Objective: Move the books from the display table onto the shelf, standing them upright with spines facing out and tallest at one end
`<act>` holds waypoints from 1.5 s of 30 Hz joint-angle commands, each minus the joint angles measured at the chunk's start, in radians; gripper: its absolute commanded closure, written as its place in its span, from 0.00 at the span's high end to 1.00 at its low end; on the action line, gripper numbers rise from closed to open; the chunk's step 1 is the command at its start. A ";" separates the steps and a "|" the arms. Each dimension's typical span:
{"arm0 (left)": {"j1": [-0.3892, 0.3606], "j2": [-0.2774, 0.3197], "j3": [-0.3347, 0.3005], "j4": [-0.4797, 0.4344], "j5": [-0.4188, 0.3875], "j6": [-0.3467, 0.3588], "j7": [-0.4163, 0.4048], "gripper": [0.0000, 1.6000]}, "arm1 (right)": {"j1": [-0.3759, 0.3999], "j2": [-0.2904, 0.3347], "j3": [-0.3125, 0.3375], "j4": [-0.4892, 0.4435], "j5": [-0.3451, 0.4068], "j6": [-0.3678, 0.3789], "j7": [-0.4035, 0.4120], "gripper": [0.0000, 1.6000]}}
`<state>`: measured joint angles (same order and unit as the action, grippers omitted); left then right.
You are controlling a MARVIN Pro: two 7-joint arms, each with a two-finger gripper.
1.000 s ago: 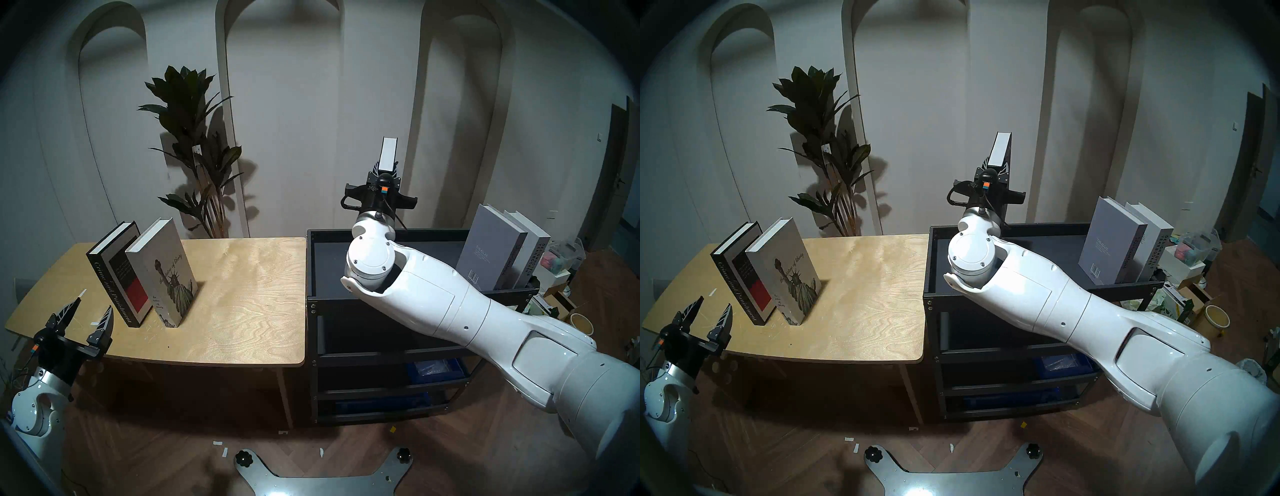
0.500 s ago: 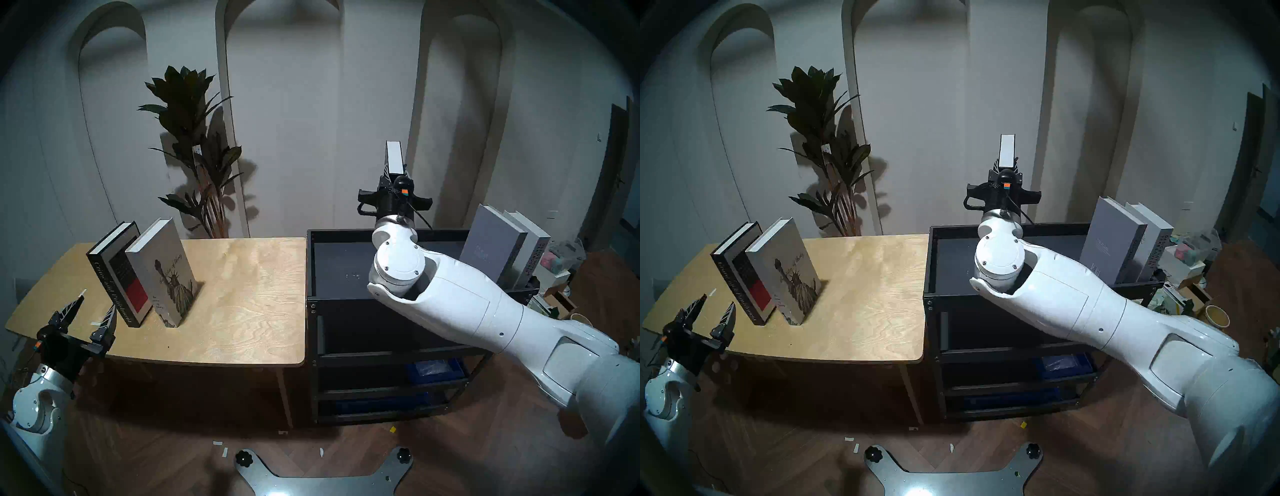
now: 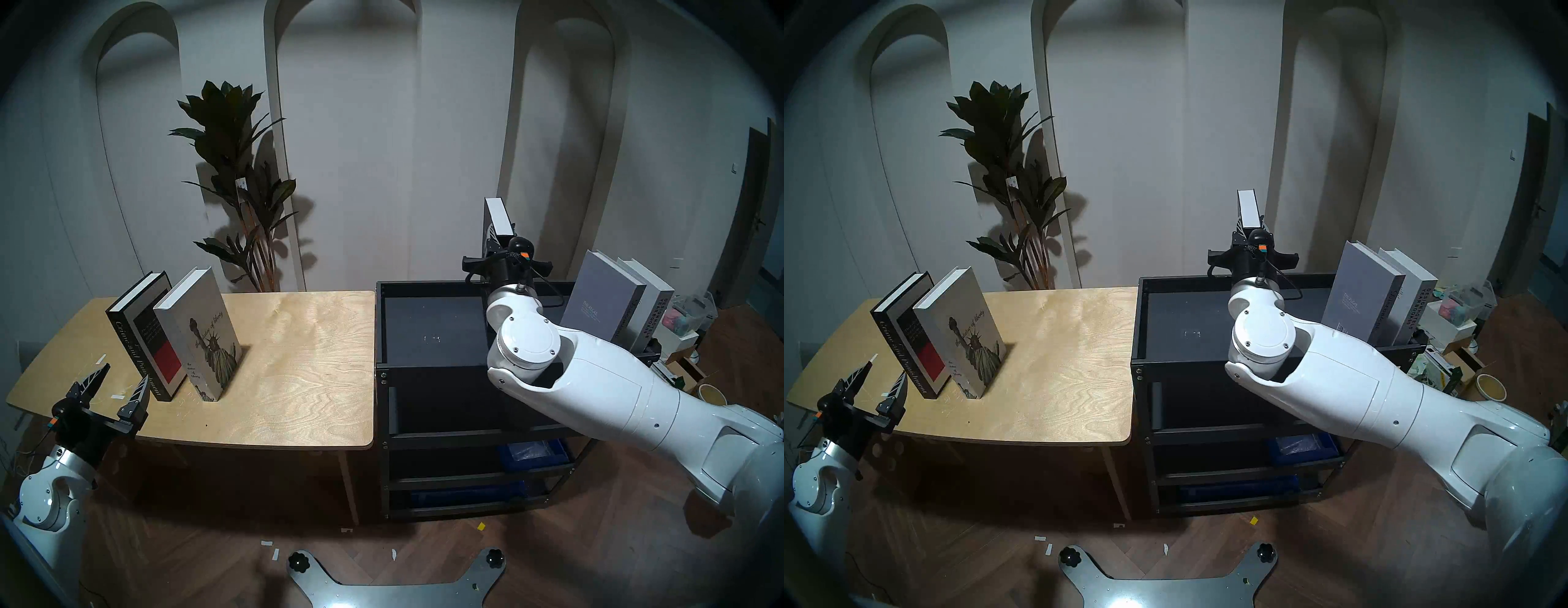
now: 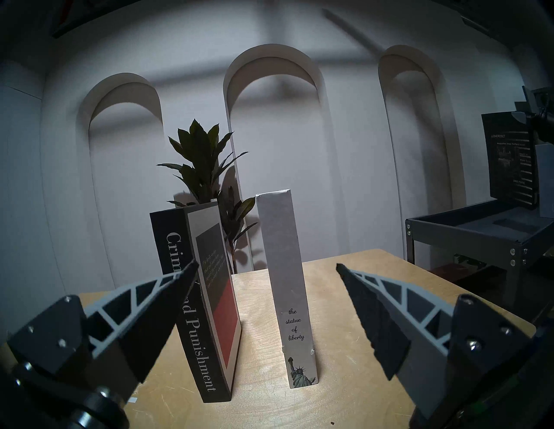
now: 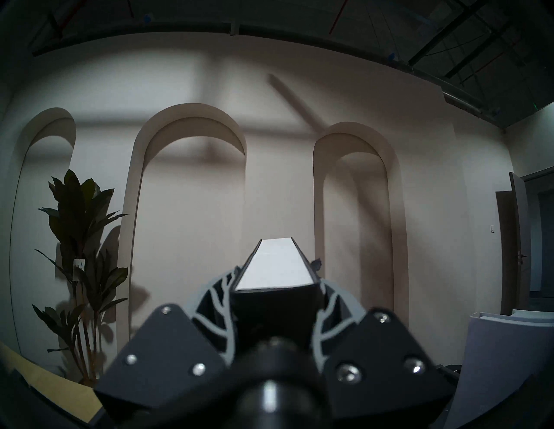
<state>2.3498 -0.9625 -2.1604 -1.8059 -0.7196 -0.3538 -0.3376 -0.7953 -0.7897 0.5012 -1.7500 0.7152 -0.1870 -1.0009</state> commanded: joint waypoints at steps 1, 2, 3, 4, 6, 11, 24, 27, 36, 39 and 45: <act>-0.017 0.013 0.008 -0.021 0.005 0.002 0.002 1.00 | 0.002 0.114 0.057 -0.038 0.024 -0.013 0.019 0.00; -0.019 0.015 0.010 -0.022 0.006 0.004 0.003 1.00 | 0.000 0.121 0.069 -0.037 0.033 -0.015 0.017 0.00; -0.021 0.016 0.012 -0.024 0.007 0.005 0.005 1.00 | -0.002 0.124 0.080 -0.036 0.043 -0.018 0.017 0.00; -0.023 0.017 0.014 -0.026 0.008 0.006 0.006 1.00 | -0.002 0.136 0.095 -0.033 0.055 -0.023 0.009 0.00; -0.027 0.019 0.018 -0.028 0.011 0.010 0.010 1.00 | -0.007 0.159 0.113 -0.041 0.081 -0.031 0.012 0.00; -0.035 0.023 0.027 -0.035 0.017 0.017 0.016 1.00 | -0.029 0.238 0.124 -0.071 0.125 -0.033 0.030 0.00; -0.055 0.030 0.048 -0.057 0.042 0.036 0.045 1.00 | -0.089 0.352 0.159 -0.153 0.273 -0.029 0.085 0.00; -0.059 0.030 0.056 -0.064 0.049 0.041 0.052 1.00 | -0.103 0.389 0.163 -0.168 0.308 -0.027 0.103 0.00; -0.073 0.031 0.092 -0.098 0.075 0.057 0.076 1.00 | -0.108 0.490 0.181 -0.223 0.407 -0.019 0.202 0.00; -0.076 0.028 0.102 -0.106 0.083 0.063 0.089 1.00 | -0.099 0.502 0.199 -0.223 0.440 -0.018 0.242 0.00; -0.074 0.018 0.122 -0.121 0.100 0.073 0.117 1.00 | -0.107 0.580 0.209 -0.225 0.517 -0.010 0.339 0.00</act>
<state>2.2848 -0.9386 -2.0405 -1.8944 -0.6300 -0.2850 -0.2438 -0.9158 -0.3189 0.6752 -1.9613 1.1746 -0.2074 -0.7493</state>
